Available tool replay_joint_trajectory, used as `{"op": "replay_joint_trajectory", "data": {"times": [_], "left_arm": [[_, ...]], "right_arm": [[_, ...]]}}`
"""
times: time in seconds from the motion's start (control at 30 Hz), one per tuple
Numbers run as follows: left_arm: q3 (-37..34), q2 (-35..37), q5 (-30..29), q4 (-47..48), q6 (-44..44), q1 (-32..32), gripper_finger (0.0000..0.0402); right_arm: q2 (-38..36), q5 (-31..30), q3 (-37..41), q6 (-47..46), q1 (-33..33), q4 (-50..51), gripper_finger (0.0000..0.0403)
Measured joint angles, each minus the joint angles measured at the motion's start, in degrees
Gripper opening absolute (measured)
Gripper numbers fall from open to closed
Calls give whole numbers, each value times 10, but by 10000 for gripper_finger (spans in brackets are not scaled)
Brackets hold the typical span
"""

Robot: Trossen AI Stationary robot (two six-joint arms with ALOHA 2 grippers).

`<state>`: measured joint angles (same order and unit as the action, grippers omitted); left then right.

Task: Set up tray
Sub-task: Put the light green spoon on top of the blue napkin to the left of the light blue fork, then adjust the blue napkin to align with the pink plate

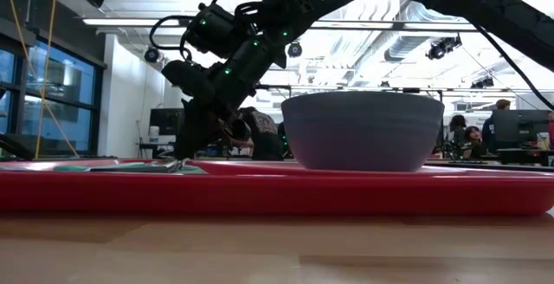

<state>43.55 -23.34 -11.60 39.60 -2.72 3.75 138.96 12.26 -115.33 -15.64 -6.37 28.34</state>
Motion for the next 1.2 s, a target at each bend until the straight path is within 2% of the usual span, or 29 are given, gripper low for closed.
{"op": "replay_joint_trajectory", "data": {"times": [0.23,1.2], "left_arm": [[0,0,2,0,0,0,37],[0,0,2,10,0,0,37]], "right_arm": [[0,-24,0,1,0,26,0],[16,-10,0,-11,-3,-16,0]]}}
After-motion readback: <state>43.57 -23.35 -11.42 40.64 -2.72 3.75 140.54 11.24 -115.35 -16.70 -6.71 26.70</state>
